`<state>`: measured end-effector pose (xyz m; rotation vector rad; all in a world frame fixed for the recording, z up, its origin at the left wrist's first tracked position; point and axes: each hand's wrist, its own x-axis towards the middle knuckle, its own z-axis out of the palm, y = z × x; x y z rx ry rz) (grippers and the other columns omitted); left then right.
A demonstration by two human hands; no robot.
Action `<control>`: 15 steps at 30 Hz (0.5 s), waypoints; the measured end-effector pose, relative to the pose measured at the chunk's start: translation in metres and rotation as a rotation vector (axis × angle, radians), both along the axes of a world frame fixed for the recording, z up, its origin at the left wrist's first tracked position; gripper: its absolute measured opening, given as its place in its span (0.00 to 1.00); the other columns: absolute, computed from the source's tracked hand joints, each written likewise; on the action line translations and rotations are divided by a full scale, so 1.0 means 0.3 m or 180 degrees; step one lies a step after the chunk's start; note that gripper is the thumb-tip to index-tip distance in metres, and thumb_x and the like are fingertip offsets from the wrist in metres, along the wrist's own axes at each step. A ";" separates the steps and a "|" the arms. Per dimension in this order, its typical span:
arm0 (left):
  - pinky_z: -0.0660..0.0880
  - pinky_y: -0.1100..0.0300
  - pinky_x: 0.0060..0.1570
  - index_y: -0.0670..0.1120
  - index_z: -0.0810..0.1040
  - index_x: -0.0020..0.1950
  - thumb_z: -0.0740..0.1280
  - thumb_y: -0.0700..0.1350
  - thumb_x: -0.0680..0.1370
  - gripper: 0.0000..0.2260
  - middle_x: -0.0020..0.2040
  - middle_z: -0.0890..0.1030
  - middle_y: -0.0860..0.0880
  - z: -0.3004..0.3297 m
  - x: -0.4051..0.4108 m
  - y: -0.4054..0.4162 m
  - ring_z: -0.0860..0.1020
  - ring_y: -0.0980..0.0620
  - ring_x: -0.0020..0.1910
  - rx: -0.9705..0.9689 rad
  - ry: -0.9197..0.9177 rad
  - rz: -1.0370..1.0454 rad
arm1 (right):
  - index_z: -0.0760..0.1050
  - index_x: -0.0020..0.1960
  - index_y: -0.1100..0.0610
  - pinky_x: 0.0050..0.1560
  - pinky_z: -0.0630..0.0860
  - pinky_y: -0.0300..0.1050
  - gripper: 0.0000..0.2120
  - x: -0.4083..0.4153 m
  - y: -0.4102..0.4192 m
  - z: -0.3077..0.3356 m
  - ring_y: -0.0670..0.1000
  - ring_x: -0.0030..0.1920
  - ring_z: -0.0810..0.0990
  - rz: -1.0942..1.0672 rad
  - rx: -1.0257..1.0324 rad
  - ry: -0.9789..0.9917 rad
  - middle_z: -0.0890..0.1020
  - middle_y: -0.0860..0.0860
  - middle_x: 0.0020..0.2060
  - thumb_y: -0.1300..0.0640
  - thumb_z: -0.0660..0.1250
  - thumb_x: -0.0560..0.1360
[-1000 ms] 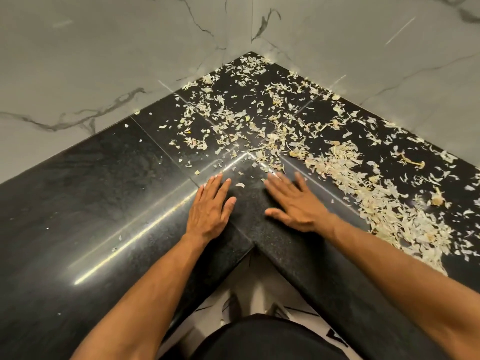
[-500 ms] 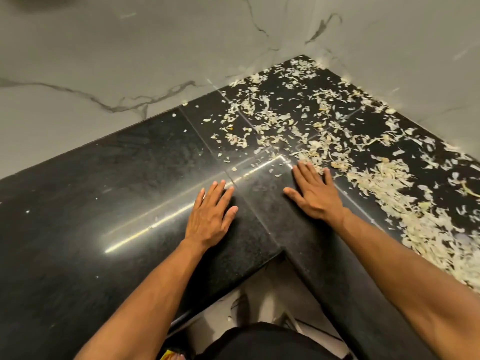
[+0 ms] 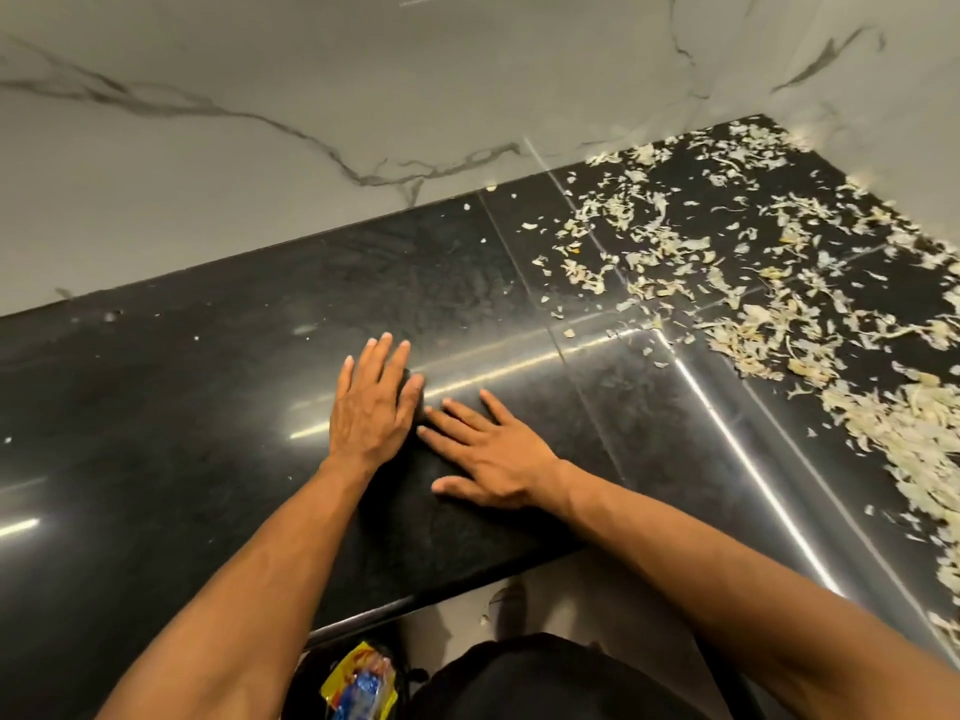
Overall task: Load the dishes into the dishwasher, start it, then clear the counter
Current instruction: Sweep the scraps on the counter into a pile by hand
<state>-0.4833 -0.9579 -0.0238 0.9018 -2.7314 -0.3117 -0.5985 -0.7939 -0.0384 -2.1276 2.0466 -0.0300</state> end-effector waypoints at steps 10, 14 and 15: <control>0.52 0.46 0.75 0.47 0.66 0.75 0.46 0.60 0.80 0.30 0.77 0.63 0.46 -0.042 -0.036 0.008 0.58 0.47 0.77 0.0165 -0.0125 -0.0214 | 0.42 0.80 0.49 0.75 0.36 0.59 0.36 -0.461 0.134 0.042 0.49 0.78 0.39 -0.2088 0.0217 -0.0043 0.42 0.48 0.79 0.31 0.39 0.78; 0.53 0.46 0.75 0.47 0.67 0.75 0.46 0.60 0.80 0.29 0.77 0.63 0.46 -0.047 -0.122 -0.001 0.59 0.47 0.77 0.0192 -0.0135 -0.0447 | 0.41 0.80 0.50 0.75 0.35 0.59 0.36 -0.569 0.239 0.050 0.49 0.78 0.39 -0.2720 0.0306 0.0007 0.41 0.48 0.79 0.32 0.39 0.78; 0.53 0.46 0.75 0.47 0.67 0.75 0.46 0.61 0.79 0.29 0.77 0.63 0.46 -0.049 -0.147 -0.006 0.59 0.47 0.77 0.0196 -0.0152 -0.0523 | 0.41 0.80 0.50 0.75 0.35 0.59 0.36 -0.572 0.249 0.053 0.49 0.78 0.39 -0.2809 0.0309 0.0015 0.40 0.49 0.79 0.32 0.39 0.78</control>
